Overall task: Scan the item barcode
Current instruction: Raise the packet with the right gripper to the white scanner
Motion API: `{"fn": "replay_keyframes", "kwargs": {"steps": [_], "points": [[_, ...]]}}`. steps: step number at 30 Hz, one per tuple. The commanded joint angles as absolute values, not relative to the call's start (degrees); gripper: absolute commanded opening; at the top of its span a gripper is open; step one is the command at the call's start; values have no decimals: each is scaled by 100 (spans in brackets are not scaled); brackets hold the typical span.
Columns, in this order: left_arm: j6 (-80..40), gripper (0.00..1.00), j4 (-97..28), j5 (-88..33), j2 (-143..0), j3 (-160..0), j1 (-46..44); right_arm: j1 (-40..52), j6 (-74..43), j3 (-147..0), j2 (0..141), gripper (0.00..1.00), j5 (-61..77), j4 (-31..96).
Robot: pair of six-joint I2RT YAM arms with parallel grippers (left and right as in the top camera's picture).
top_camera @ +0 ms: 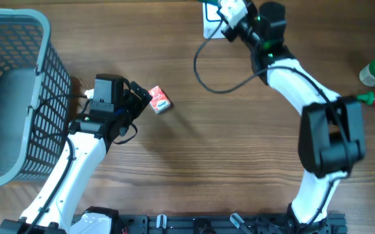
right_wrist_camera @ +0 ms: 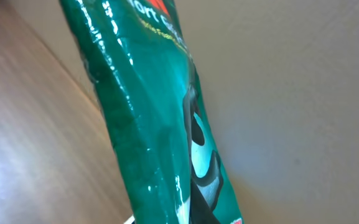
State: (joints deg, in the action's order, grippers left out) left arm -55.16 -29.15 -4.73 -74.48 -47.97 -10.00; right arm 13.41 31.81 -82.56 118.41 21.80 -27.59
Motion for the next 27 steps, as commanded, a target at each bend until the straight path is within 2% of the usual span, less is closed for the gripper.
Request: {"fn": "replay_keyframes", "kwargs": {"steps": [1,9,27], "points": [[-5441,100,-2902,-375,-7481,-4755,-965,1367,3404,-8978,12696,4,1925,-2853],[-5441,100,-2902,-375,-7481,-4755,-965,1594,4268,-9719,13574,4,1328,-3015],[-5439,100,-2902,-375,-7481,-4755,-965,1852,4191,-9719,13740,4,1140,-2790]]}}
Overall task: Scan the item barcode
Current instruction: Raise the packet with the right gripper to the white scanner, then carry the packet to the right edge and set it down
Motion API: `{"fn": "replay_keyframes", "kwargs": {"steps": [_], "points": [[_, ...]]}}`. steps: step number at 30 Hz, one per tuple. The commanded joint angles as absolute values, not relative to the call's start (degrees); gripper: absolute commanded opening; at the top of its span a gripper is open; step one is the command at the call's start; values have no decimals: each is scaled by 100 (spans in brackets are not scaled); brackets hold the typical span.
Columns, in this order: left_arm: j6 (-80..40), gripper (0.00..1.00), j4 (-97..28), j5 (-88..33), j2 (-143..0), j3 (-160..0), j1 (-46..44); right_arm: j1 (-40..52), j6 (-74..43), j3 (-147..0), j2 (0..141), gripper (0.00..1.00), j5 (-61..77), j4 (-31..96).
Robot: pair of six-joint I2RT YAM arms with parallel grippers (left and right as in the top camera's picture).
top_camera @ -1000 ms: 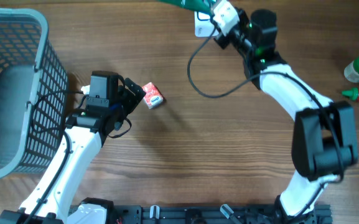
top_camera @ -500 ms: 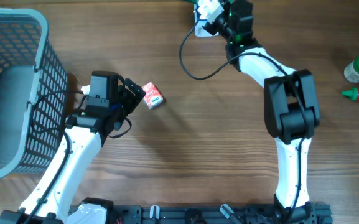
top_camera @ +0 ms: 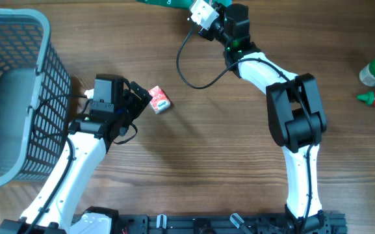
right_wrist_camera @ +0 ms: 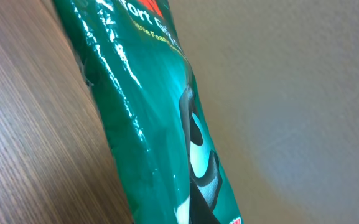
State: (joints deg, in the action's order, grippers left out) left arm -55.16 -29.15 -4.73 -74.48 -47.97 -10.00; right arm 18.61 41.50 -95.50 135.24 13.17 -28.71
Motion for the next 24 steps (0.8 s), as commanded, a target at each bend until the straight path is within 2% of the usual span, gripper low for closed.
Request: {"fn": "replay_keyframes", "kwargs": {"steps": [1,9,14,20,24], "points": [[-5439,100,-2902,-375,-7481,-4755,-965,1852,4176,-9719,13740,4,1168,-2707],[-5439,100,-2902,-375,-7481,-4755,-965,1852,2904,-9719,13474,4,1197,-2526],[-5439,100,-2902,-375,-7481,-4755,-965,1835,2469,-9719,12709,4,1076,-1516],[-5441,100,-2902,-375,-7481,-4755,-965,1697,1782,-9719,11922,4,-956,-301],[-5439,100,-2902,-375,-7481,-4755,-963,1457,1280,-9719,11681,4,-1813,331]]}}
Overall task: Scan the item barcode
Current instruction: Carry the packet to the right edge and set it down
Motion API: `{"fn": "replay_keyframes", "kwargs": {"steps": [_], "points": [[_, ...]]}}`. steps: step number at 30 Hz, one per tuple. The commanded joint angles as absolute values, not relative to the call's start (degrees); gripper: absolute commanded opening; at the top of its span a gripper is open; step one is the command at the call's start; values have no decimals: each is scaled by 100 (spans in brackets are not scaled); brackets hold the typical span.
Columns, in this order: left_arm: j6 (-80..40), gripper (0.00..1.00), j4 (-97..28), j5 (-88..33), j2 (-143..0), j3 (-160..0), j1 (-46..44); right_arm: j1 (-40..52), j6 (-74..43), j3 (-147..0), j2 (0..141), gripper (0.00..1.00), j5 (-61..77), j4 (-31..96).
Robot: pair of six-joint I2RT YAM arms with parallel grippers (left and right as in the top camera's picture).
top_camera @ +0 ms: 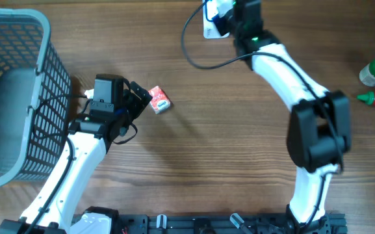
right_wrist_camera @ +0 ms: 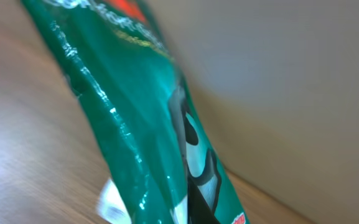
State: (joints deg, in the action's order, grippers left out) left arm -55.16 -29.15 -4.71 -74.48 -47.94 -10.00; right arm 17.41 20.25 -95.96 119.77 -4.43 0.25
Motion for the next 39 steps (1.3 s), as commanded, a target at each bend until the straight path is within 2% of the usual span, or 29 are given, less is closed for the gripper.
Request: {"fn": "replay_keyframes", "kwargs": {"steps": [1,5,11,18,25,29,34,36,37,38,39], "points": [[-5441,100,-2902,-375,-7481,-4755,-965,1369,1103,-9719,11664,4,-2016,480],[-5441,100,-2902,-375,-7481,-4755,-963,941,298,-9717,11668,4,-2663,1179],[-5439,100,-2902,-375,-7481,-4755,-965,-97,-926,-9662,11679,4,-2718,2040],[-5439,100,-2902,-375,-7481,-4755,-963,-1105,-961,-9301,11898,4,-2171,2012],[-5439,100,-2902,-375,-7481,-4755,-965,-1415,-1033,-9227,12540,4,-2147,2108],[-5441,100,-2902,-375,-7481,-4755,-965,-1514,-1907,-9227,12593,4,-2440,2338],[-5439,100,-2899,-377,-7481,-4755,-965,-1660,-1944,-9271,12525,5,-2482,2324],[-5439,100,-2902,-375,-7481,-4755,-965,-1671,-1852,-9273,12455,18,-2482,2322],[-5441,100,-2902,-375,-7481,-4755,-965,-1669,-1791,-9273,12416,34,-2480,2322],[-5439,100,-2902,-375,-7481,-4755,-965,-1664,-1800,-9277,12335,61,-2477,2335],[-5439,100,-2902,-375,-7481,-4755,-965,-1651,-1798,-9277,12241,73,-2473,2373]]}}
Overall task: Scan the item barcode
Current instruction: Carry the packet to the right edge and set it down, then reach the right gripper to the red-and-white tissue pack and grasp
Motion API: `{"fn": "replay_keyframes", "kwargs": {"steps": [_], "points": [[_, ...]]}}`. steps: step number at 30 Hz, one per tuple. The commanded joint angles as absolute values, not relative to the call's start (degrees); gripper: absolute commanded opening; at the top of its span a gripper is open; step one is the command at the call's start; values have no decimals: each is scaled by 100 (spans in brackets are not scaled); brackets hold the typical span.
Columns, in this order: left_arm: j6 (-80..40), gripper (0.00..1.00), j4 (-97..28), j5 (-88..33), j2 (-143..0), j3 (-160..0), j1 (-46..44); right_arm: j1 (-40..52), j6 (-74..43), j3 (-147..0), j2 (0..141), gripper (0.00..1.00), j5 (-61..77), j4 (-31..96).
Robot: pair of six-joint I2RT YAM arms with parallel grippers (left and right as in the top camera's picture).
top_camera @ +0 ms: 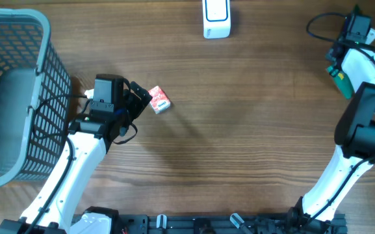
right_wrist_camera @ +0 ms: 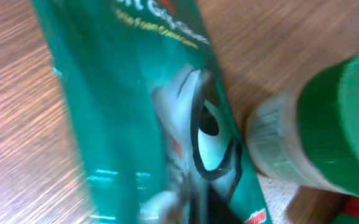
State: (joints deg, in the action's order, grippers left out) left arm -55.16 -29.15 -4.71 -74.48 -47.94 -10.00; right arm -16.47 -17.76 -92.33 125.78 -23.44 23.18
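Note:
My right gripper is at the far right of the table, shut on a green foil packet. Only a green corner of the packet shows in the overhead view, below the wrist. The packet fills the right wrist view and blurs out the fingers at the bottom. The white barcode scanner stands alone at the far edge, middle. My left gripper rests open at the left, its tips beside a small red box and not gripping it.
A green-lidded jar stands right next to the packet, with a red bottle behind it. A grey mesh basket fills the left side. The scanner's black cable runs near the right wrist.
My right arm has moved from over the scanner at the top middle to the far right, beside the green-lidded jar, with the packet in its grip. The left arm and red box have not moved.
First my right gripper held the green packet at the scanner. Then it was to the left of the scanner by the table's far edge, then back over it. Now it is at the far right by the jar. My left gripper stayed beside the red box throughout.

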Motion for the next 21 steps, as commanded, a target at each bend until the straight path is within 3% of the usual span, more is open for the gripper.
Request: {"fn": "replay_keyframes", "kwargs": {"steps": [1,3,5,7,11,18,20,21], "points": [[-5439,100,-2902,-375,-7481,-4755,-965,-1632,-1800,-9277,12127,75,-2414,2410],[-5441,100,-2902,-375,-7481,-4755,-963,-1584,-1796,-9277,11850,80,-2104,2456],[-5441,100,-2902,-375,-7481,-4755,-963,-1525,-1802,-9277,11542,99,-1588,2547],[-5439,100,-2902,-375,-7481,-4755,-963,-1450,-1822,-9277,11212,100,-864,2689],[-5439,100,-2902,-375,-7481,-4755,-963,-1288,-2058,-9277,10707,100,1063,2956],[-5441,100,-2902,-375,-7481,-4755,-963,-902,-4150,-9242,10648,99,3653,3555],[-5441,100,-2902,-375,-7481,-4755,-963,-692,-4580,-9220,10663,78,3734,3861],[-5439,100,-2902,-375,-7481,-4755,-963,-569,-4755,-9216,10663,75,3734,4060]]}}
